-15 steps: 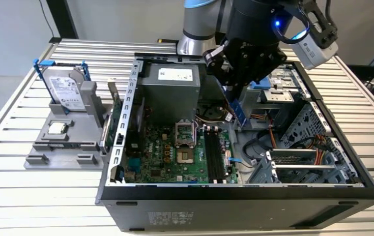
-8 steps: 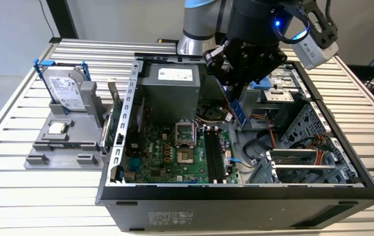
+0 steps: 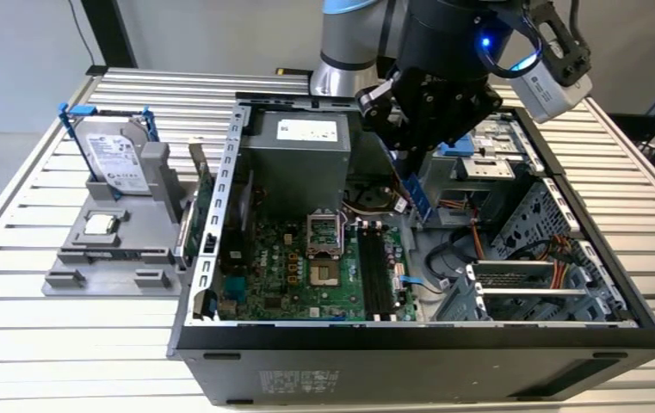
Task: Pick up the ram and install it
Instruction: 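Pick up the ram and move it above insertion slot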
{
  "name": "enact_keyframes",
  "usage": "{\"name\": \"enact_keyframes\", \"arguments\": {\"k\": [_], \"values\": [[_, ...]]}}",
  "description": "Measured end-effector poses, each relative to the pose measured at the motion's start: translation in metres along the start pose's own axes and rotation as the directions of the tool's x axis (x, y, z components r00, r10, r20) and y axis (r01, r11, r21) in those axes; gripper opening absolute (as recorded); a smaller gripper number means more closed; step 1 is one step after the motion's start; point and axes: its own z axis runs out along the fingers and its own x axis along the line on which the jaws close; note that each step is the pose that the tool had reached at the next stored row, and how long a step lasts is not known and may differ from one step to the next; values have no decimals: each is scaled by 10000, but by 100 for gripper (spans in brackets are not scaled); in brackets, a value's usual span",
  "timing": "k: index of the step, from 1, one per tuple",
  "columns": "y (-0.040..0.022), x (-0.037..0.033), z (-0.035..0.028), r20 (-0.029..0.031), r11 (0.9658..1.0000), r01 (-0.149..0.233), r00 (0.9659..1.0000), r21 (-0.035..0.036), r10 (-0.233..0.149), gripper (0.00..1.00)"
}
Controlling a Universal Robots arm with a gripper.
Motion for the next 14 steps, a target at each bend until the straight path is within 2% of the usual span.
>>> {"name": "enact_keyframes", "arguments": {"k": [3,7,14], "values": [[-1,-2,54,6,9999,-101,9999,3,101,0],[-4,-4,127,23,9971,-761,9971,4,761,0],[-15,-47,254,24,9967,-812,9967,5,812,0]]}}
